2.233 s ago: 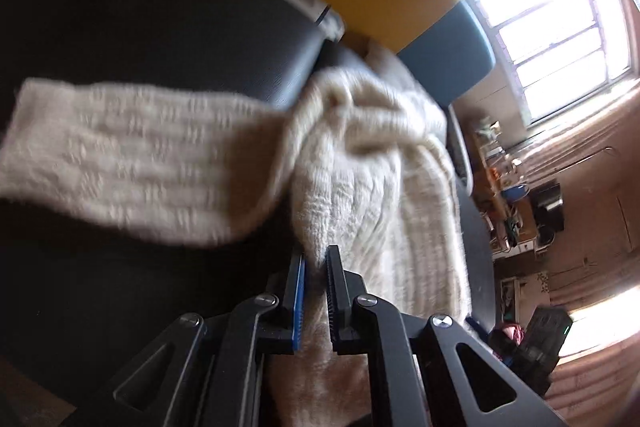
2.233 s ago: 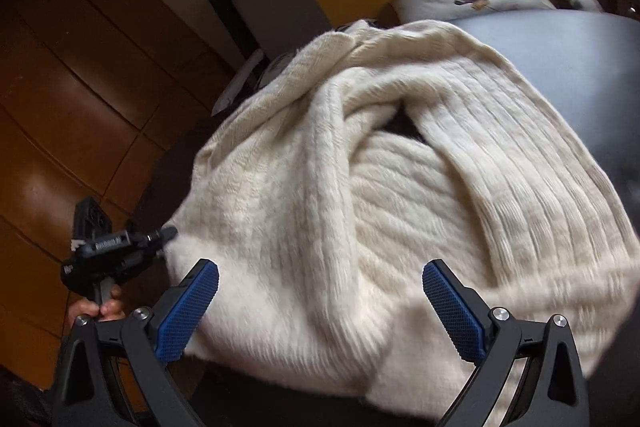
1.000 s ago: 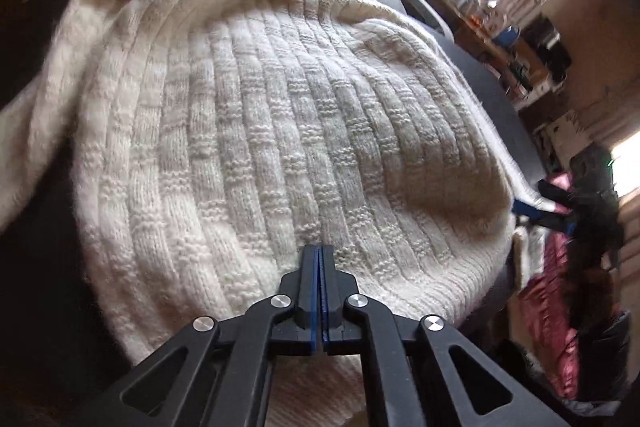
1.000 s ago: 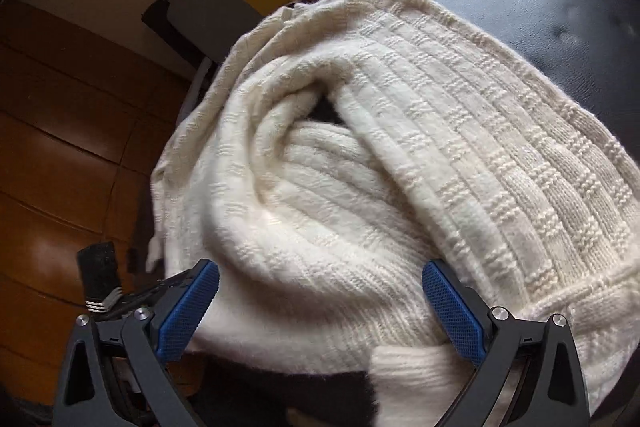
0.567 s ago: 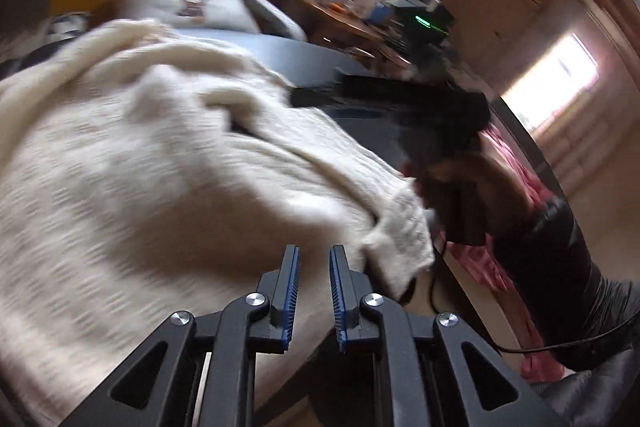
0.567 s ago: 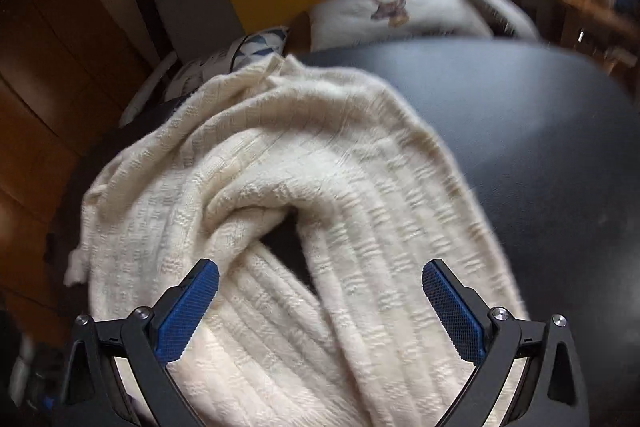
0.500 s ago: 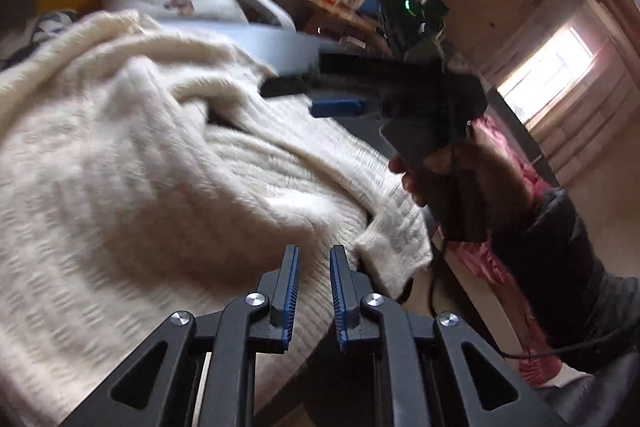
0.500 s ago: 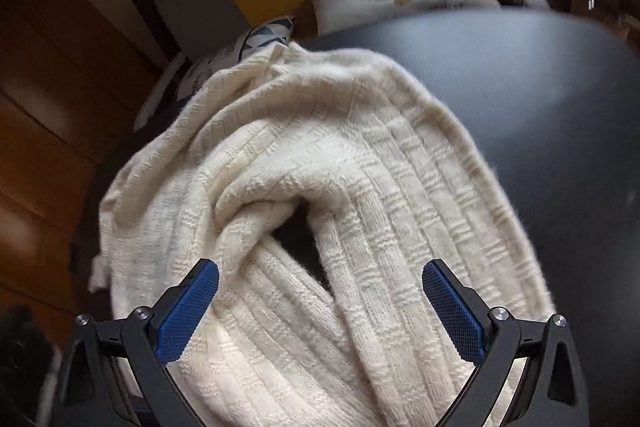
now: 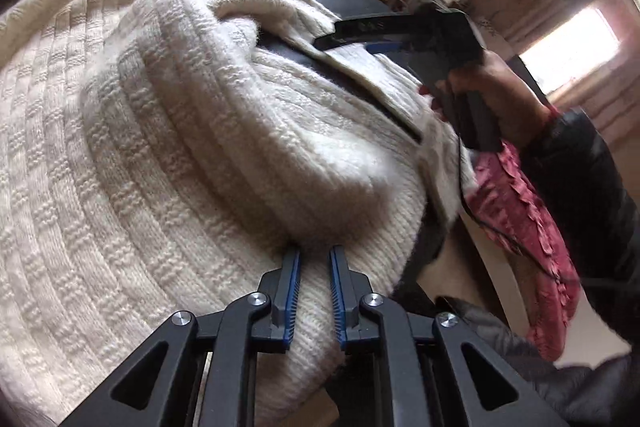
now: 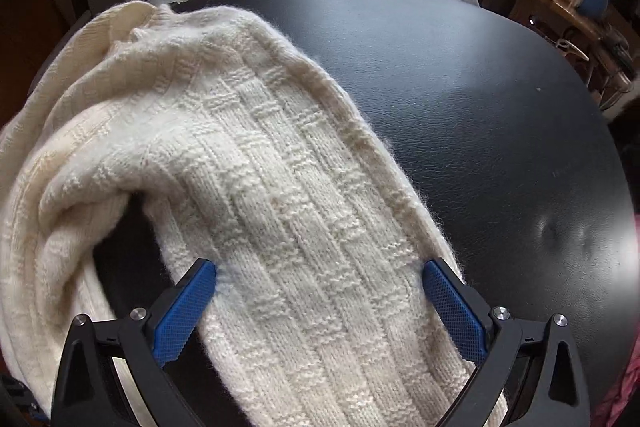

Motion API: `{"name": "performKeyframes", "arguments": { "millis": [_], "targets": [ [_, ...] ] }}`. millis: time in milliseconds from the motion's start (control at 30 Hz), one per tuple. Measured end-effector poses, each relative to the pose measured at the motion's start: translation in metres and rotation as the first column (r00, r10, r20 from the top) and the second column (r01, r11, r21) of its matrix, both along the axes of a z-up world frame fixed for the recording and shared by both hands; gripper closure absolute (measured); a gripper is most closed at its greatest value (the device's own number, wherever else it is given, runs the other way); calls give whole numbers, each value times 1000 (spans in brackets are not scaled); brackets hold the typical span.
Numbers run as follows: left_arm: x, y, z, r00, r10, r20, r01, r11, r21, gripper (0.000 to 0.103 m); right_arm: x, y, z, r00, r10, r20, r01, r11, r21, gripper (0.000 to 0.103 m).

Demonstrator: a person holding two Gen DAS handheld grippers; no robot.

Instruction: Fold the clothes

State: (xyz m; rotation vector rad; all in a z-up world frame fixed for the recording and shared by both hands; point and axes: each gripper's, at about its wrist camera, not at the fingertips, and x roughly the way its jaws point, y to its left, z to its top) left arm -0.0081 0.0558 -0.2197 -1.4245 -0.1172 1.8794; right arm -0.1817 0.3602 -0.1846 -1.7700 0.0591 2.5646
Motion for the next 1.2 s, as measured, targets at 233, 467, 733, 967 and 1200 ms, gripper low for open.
{"name": "performKeyframes", "arguments": {
  "millis": [233, 467, 733, 967, 1200],
  "targets": [
    [-7, -122, 43, 952, 300, -50, -290, 944, 155, 89, 24, -31, 59, 985, 68, -158, -82, 993, -82, 0],
    [-9, -311, 73, 666, 727, -167, -736, 677, 13, 82, 22, -188, 77, 894, 366, -260, -433, 856, -283, 0],
    [33, -415, 48, 594, 757, -273, -799, 515, -311, 76, 46, -313, 20, 811, 559, -173, -581, 738, -342, 0],
    [76, -477, 17, 460, 879, -124, -886, 445, -134, 63, 58, -340, -8, 802, 580, -141, -595, 755, -275, 0],
    [61, -458, 10, 505, 856, -111, -861, 490, -134, 51, 54, -351, 10, 807, 566, -168, -589, 757, -282, 0]
  ]
}}
